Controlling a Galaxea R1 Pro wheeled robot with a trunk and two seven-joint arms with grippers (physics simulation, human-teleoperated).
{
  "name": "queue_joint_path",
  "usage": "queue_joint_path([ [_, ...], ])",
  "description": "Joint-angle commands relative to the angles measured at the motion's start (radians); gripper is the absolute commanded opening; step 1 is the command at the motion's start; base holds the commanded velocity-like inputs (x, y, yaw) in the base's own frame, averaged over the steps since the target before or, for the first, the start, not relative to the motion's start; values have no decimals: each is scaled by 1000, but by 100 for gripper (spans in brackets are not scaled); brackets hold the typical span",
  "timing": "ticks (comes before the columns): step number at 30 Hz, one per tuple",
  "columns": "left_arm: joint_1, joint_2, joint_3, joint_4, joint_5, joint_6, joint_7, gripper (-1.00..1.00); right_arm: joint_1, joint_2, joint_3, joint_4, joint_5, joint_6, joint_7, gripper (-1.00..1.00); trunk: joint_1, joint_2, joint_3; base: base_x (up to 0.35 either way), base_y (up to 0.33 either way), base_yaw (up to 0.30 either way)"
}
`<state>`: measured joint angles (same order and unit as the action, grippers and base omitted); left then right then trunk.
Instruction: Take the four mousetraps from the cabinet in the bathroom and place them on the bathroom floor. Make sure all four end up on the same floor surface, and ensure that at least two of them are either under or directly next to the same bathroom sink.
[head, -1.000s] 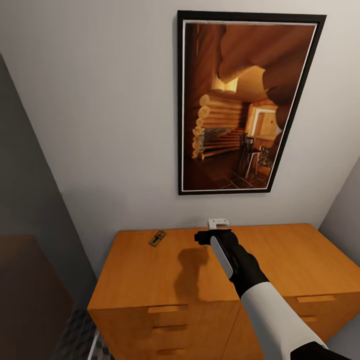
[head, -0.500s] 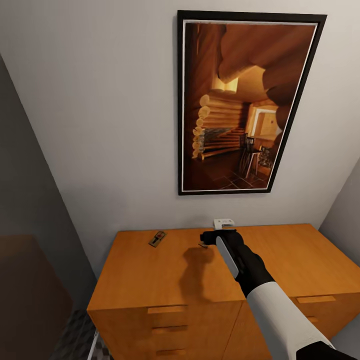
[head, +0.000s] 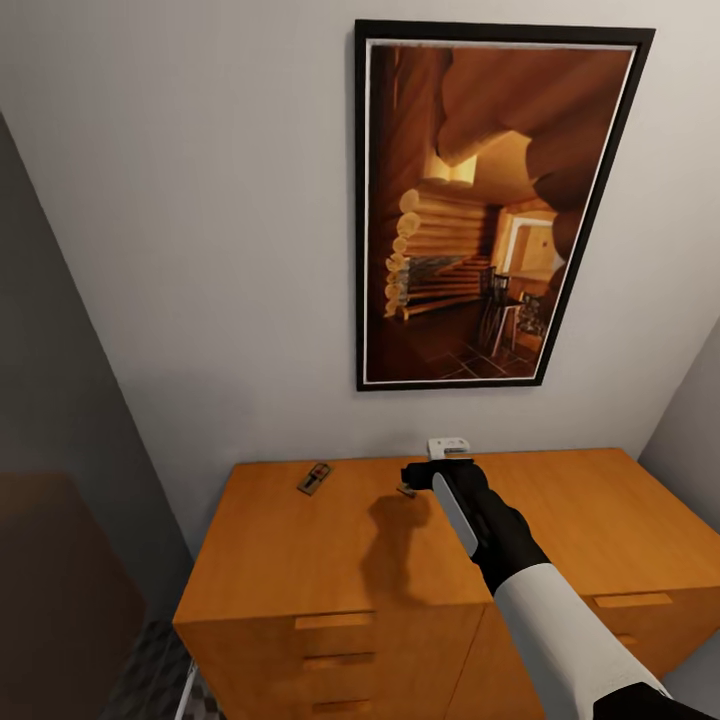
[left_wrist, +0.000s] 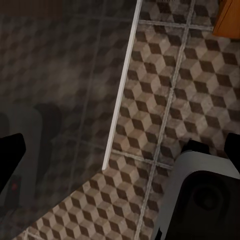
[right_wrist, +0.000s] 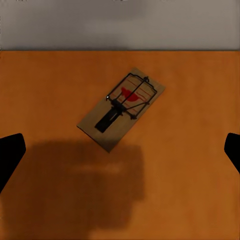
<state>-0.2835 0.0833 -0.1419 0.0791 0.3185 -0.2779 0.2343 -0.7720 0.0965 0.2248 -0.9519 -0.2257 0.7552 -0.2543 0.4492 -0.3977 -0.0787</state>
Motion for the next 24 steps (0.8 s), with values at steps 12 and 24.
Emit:
queue_joint_path([
  [12, -2, -1, -8, 4, 8, -5, 1, 100, -1, 0, 2, -1, -10, 3, -10, 100, 1, -2, -2, 82, 0, 0],
  [24, 57, -3, -8, 5, 8, 108, 0, 100, -1, 0, 3, -1, -11, 3, -10, 100, 1, -2, -2, 2, 0, 0],
])
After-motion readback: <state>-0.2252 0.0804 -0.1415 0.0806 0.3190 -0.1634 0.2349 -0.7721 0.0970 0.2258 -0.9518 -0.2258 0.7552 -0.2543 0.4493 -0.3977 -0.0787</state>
